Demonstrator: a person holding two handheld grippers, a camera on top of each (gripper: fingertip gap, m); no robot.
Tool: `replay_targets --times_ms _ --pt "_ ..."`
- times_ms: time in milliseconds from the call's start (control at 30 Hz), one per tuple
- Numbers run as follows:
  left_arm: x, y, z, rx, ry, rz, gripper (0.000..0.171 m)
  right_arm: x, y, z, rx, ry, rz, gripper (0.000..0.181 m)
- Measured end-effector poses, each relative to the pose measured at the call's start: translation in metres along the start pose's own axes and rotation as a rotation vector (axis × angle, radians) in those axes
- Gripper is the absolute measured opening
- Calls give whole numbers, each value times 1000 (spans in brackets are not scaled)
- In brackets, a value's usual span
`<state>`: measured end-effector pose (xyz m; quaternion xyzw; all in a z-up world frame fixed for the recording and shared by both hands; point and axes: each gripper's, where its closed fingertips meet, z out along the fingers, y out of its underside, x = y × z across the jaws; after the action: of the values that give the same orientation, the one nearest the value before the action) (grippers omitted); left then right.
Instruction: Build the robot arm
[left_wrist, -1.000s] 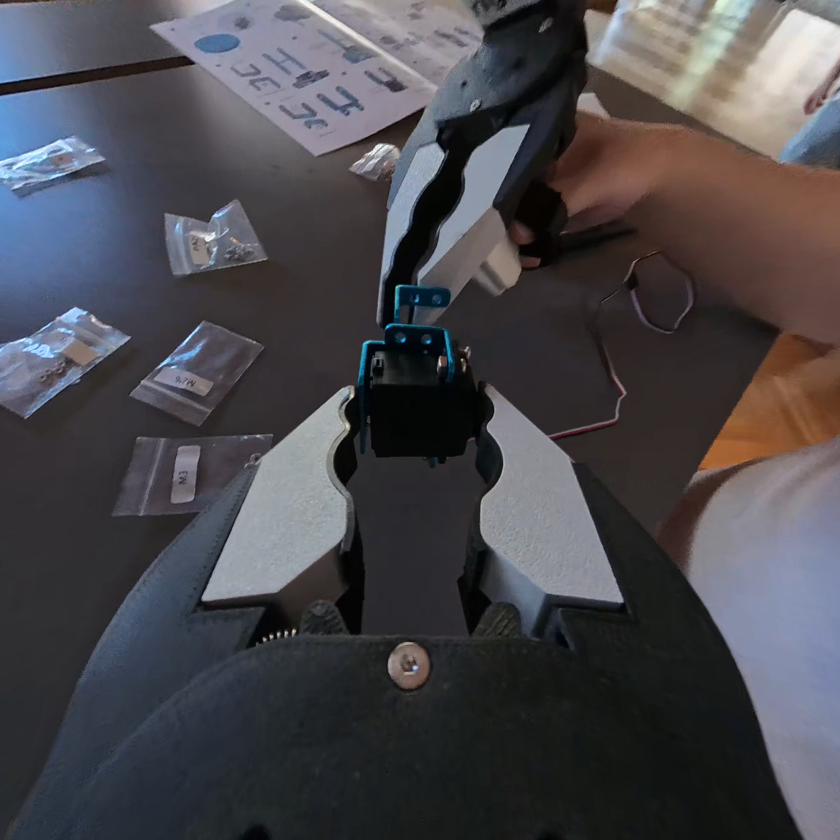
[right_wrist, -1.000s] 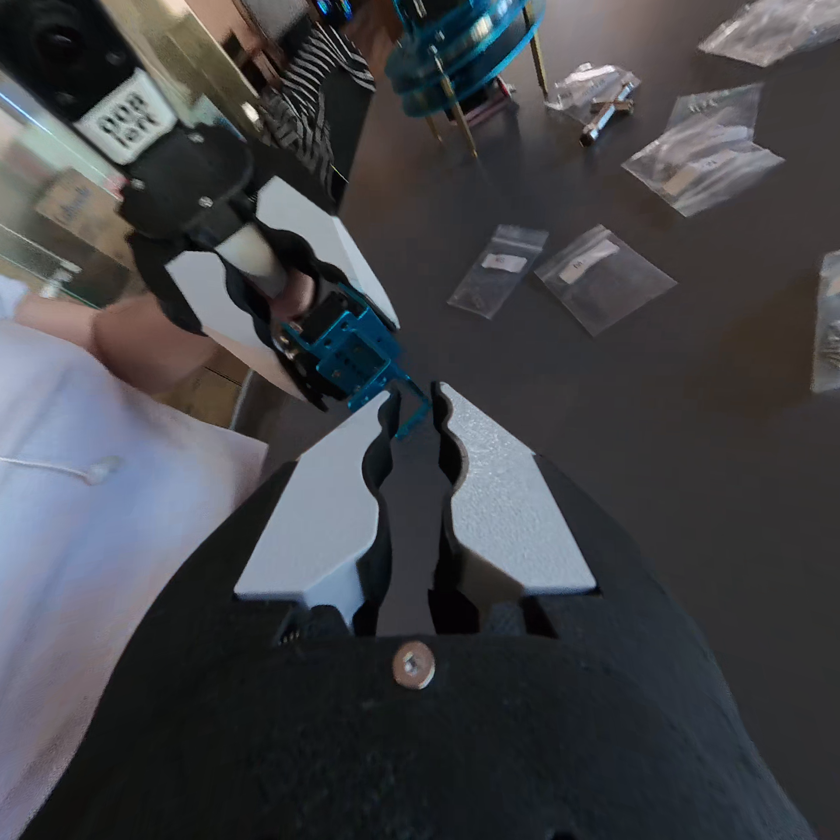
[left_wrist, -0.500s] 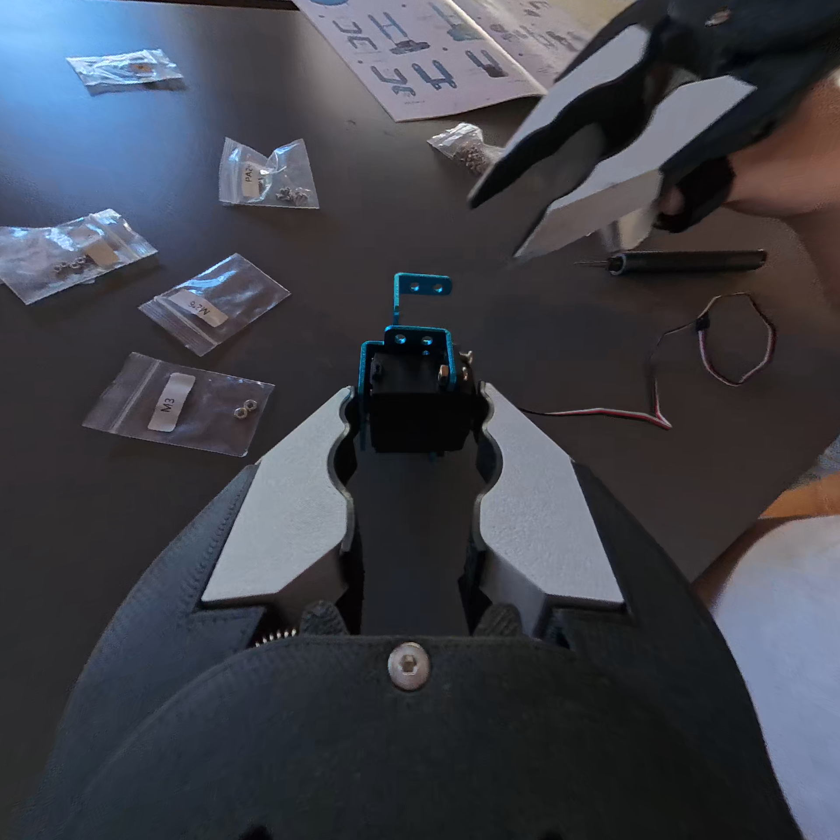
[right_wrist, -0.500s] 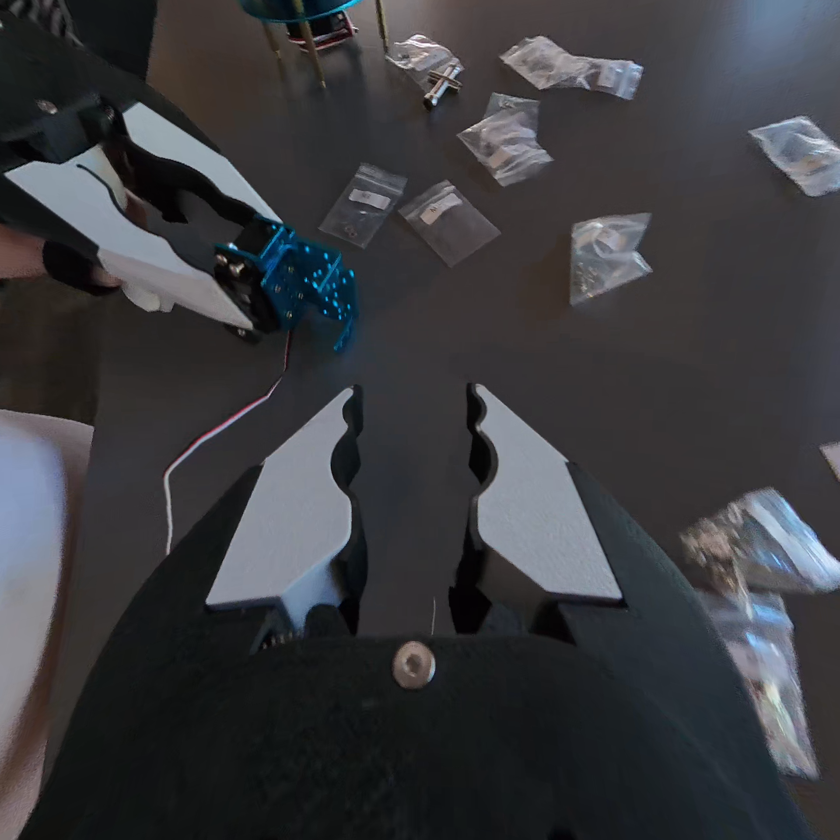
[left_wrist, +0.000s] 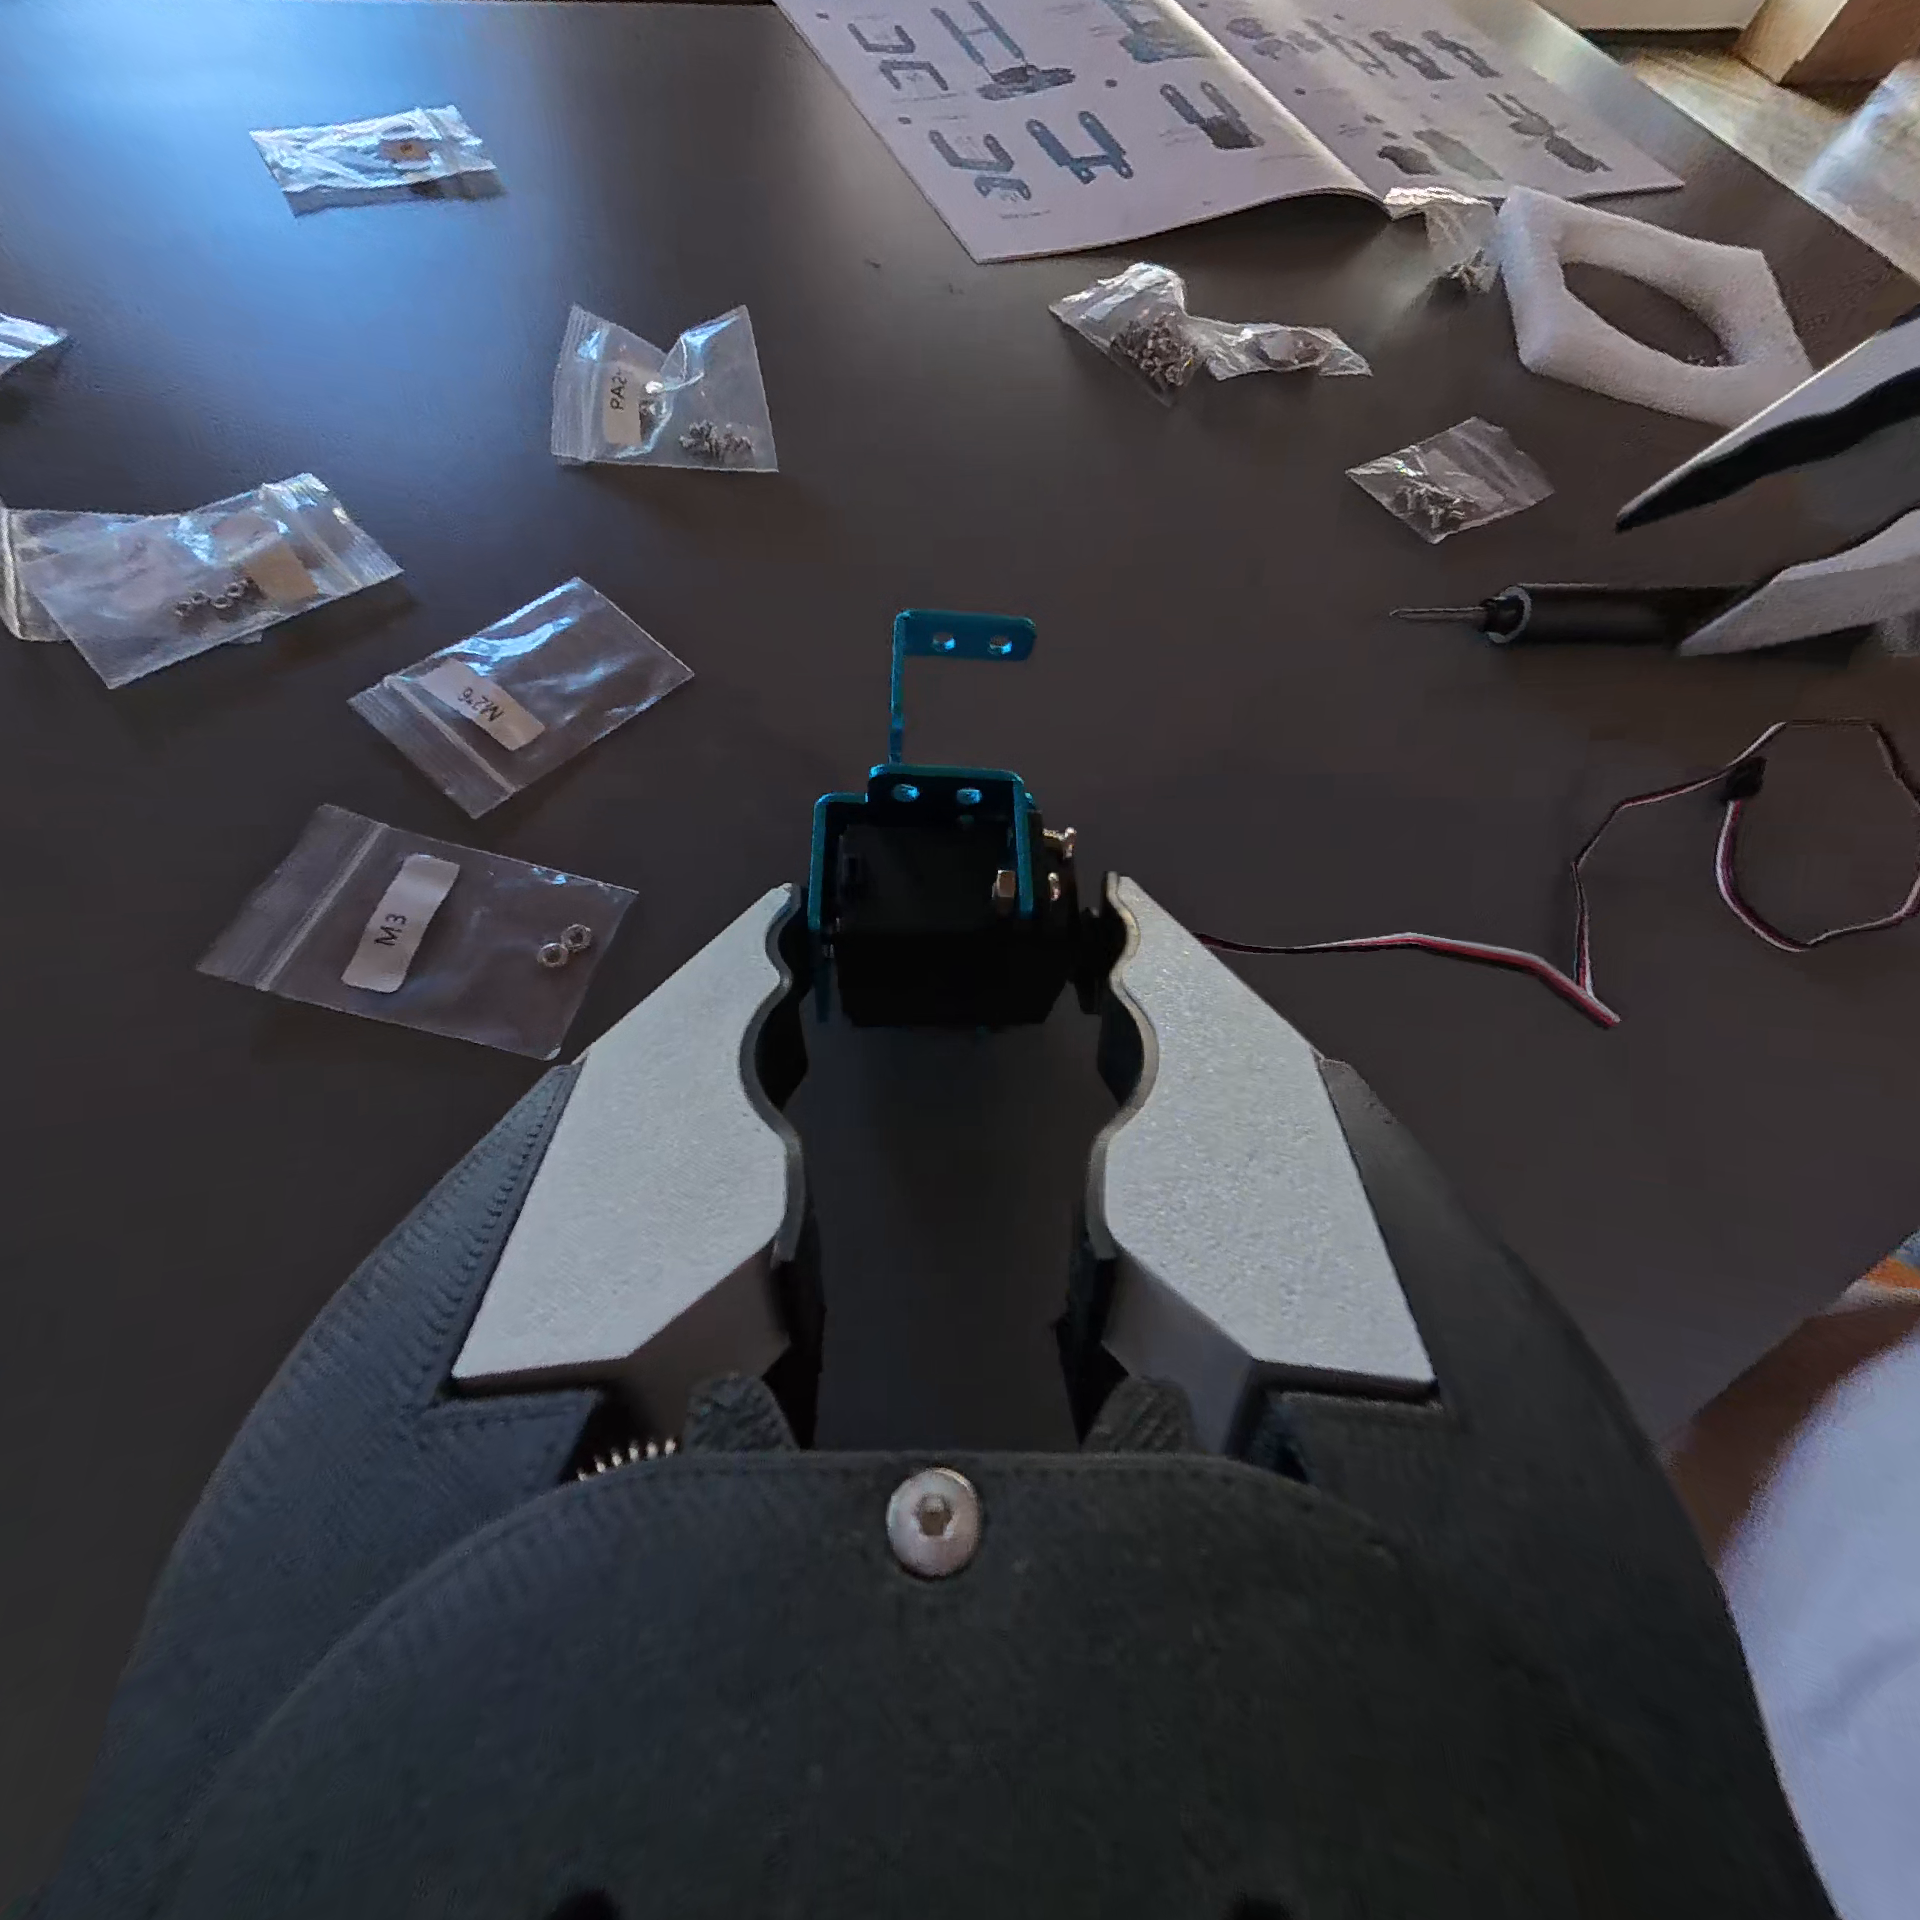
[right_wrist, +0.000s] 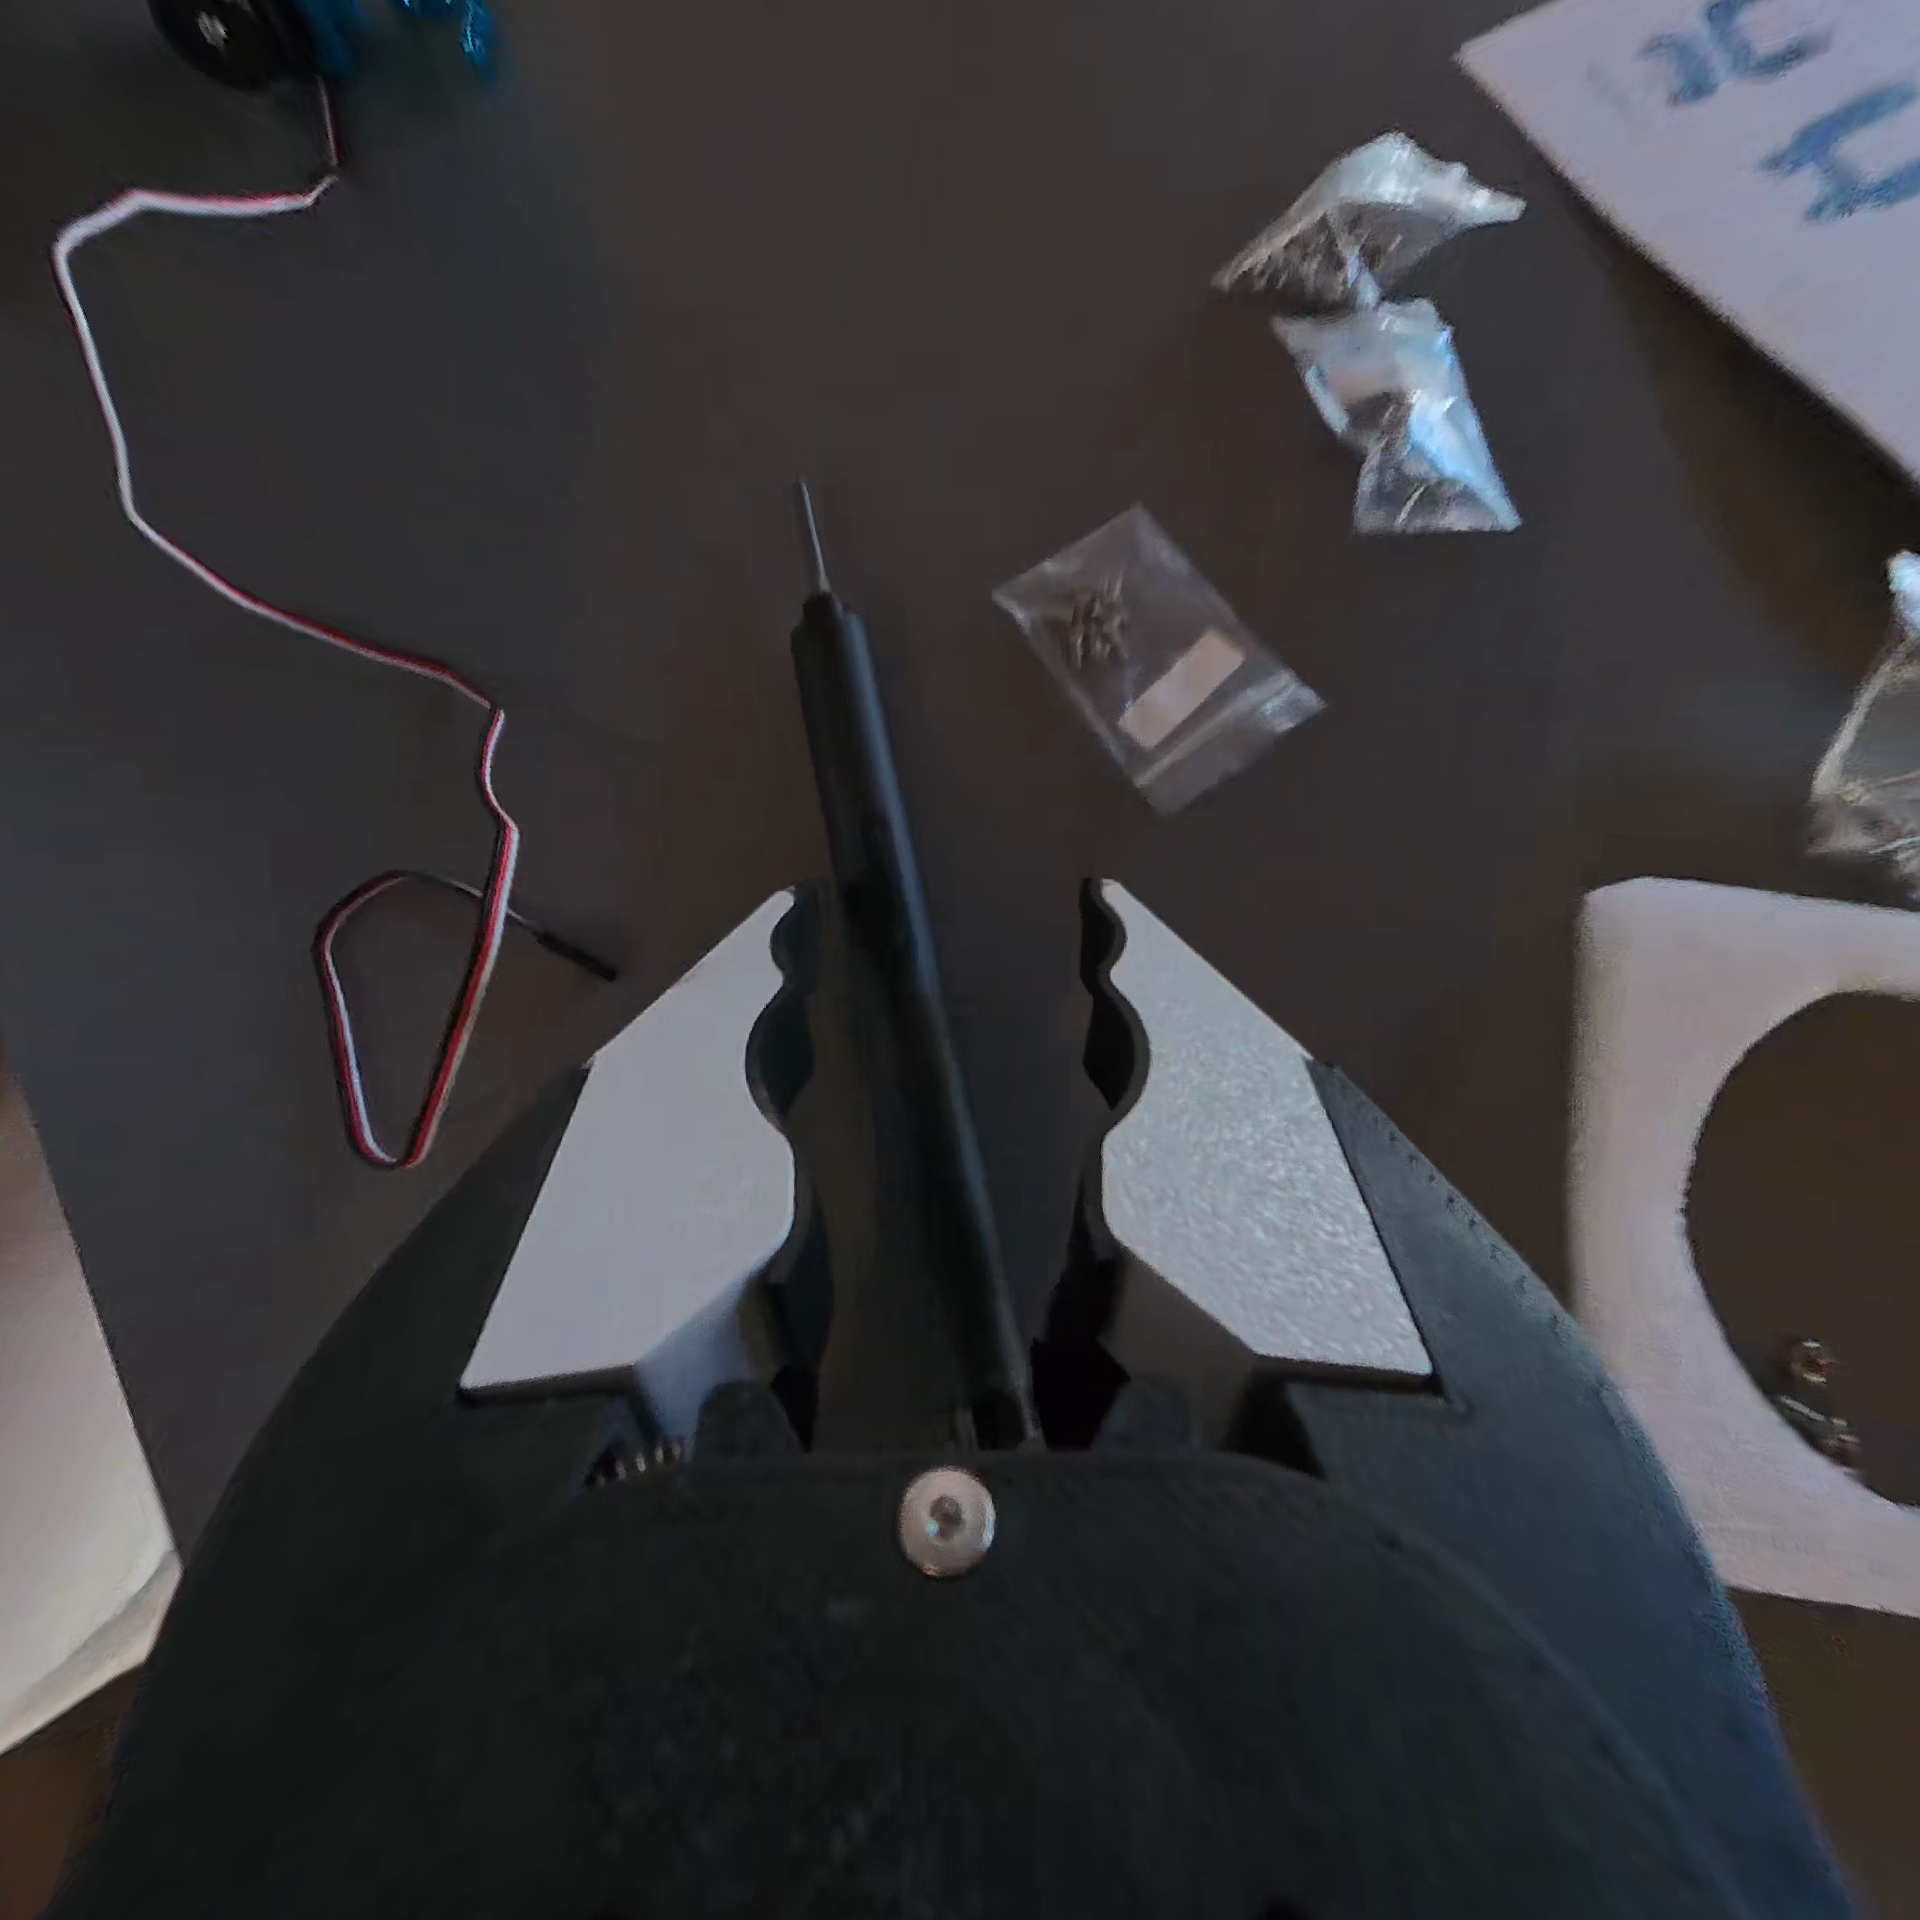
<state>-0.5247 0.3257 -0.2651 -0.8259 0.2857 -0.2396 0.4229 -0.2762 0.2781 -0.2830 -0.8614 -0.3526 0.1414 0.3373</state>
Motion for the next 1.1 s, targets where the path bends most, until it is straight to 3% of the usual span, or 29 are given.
replay_targets --times_ms 67,167,533,867,1100 --pt "2 0 -1 -1 23 -17 59 -3 4 5 -12 -2 0 51" --pt "3 0 -6 18 46 -36 61 -12 -1 9 7 -55 12 18" --pt "-2 2 -11 23 70 -8 54 -35 -19 26 23 -10 -31 18" --pt "2 2 -10 29 48 102 53 -39 -28 36 -142 -19 -80 17" --pt "-6 0 -9 29 68 -18 53 -56 -52 46 -192 -29 -133 17"
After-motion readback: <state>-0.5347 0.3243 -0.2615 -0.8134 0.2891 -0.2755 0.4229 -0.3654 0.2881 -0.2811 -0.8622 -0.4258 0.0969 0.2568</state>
